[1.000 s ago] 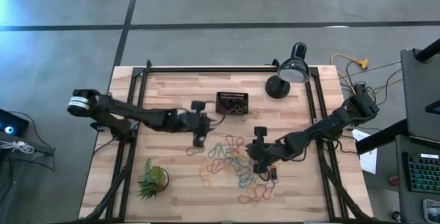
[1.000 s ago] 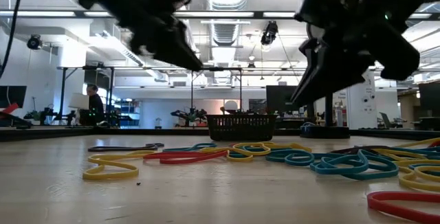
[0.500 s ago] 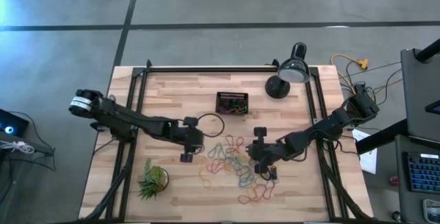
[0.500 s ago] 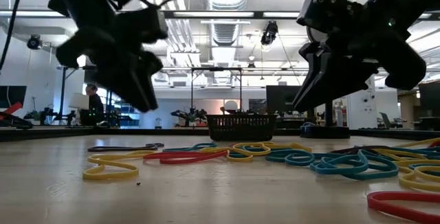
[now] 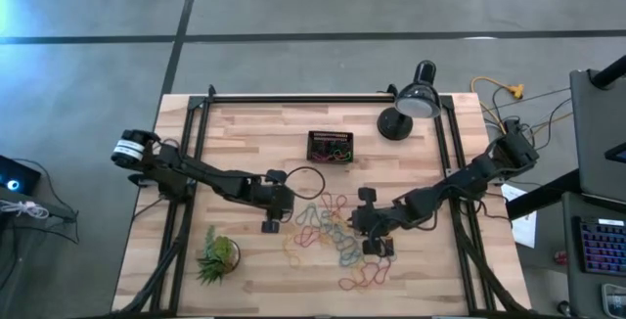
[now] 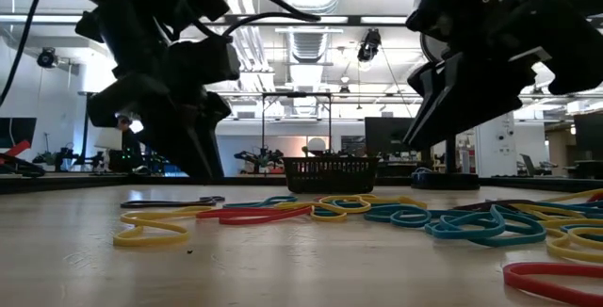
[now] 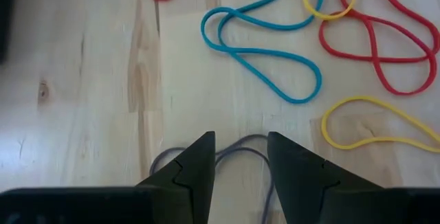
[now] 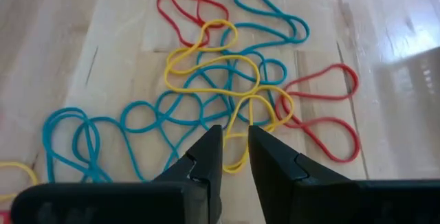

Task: Pick and place rubber bands into bin
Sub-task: Put the yellow rubber band into the basket, then put the blue rubber band into the basket

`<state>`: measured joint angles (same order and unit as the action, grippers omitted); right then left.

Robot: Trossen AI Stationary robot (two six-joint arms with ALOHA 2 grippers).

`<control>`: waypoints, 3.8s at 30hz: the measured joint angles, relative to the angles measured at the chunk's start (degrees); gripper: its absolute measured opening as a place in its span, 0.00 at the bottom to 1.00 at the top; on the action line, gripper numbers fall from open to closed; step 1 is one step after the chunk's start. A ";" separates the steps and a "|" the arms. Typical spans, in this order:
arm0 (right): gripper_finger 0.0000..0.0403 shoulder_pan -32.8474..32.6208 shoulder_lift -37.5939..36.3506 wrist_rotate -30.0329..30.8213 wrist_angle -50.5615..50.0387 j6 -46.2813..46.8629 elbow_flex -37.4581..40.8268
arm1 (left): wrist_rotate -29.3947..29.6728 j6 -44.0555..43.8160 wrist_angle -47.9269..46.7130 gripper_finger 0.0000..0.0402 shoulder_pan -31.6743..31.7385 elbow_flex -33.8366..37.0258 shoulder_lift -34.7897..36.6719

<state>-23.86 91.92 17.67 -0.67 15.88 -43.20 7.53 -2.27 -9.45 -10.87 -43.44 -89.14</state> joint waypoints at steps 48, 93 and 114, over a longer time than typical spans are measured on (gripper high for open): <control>0.02 3.37 1.02 7.58 -1.46 -6.23 -1.63 | 0.48 1.36 -0.07 0.29 -0.02 0.02 1.17; 0.27 39.34 4.37 -12.26 -6.17 -17.77 -12.01 | 0.86 1.69 2.95 0.29 0.00 0.31 1.22; 0.41 21.64 -13.33 -5.53 -19.13 -14.26 -10.81 | 1.33 6.10 18.31 0.29 -0.02 0.72 0.89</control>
<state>-2.22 78.58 12.14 -19.80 1.63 -54.01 8.86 3.84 8.86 -10.90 -42.72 -88.25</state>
